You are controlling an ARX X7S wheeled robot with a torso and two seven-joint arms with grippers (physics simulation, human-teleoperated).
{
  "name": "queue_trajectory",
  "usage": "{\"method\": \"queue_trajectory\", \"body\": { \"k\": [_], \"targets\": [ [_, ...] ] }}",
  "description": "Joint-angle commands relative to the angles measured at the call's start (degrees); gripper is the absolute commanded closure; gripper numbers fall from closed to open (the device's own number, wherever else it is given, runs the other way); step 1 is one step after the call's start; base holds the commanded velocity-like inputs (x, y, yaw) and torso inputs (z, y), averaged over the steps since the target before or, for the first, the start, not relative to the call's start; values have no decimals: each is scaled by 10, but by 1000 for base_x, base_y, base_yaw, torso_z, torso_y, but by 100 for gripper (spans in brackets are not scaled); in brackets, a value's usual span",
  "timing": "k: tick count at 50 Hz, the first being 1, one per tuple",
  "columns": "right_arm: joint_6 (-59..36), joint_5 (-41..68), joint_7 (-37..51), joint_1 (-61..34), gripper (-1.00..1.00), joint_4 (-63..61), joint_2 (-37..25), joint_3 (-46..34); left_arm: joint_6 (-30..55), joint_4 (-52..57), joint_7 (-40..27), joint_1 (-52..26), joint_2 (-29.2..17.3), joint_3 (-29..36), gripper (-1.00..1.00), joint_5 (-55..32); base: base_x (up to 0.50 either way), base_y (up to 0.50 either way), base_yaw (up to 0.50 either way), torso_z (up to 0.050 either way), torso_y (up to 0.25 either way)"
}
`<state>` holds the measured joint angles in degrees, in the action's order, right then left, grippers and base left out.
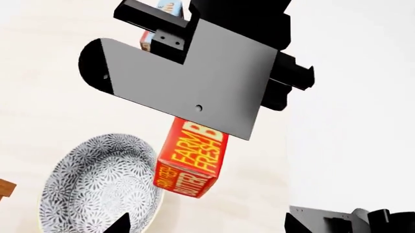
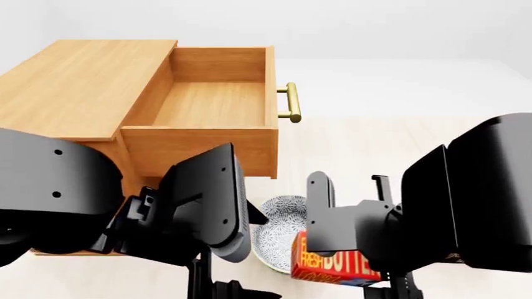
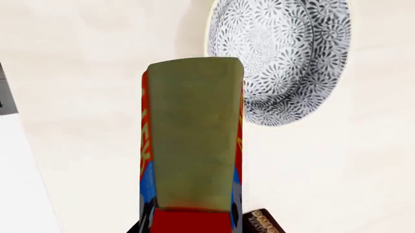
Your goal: Put the butter at the back in the top drawer of the cabinet and close it.
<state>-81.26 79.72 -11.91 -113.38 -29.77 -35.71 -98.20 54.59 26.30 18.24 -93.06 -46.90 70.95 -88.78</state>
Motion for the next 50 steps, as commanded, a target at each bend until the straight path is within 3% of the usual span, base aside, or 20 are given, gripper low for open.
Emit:
{"method": "queue_trajectory", "body": {
  "k": [1,50],
  "targets": [
    [9,-3,7,-12,100,-4,7,11,-2,-4,2,8,16,7,-100,10,0,0,0,0,0],
    [22,21,23,-20,100,-13,33,10,-18,-27,26,35,46,25,-100,58,0,0,0,0,1]
  ]
}}
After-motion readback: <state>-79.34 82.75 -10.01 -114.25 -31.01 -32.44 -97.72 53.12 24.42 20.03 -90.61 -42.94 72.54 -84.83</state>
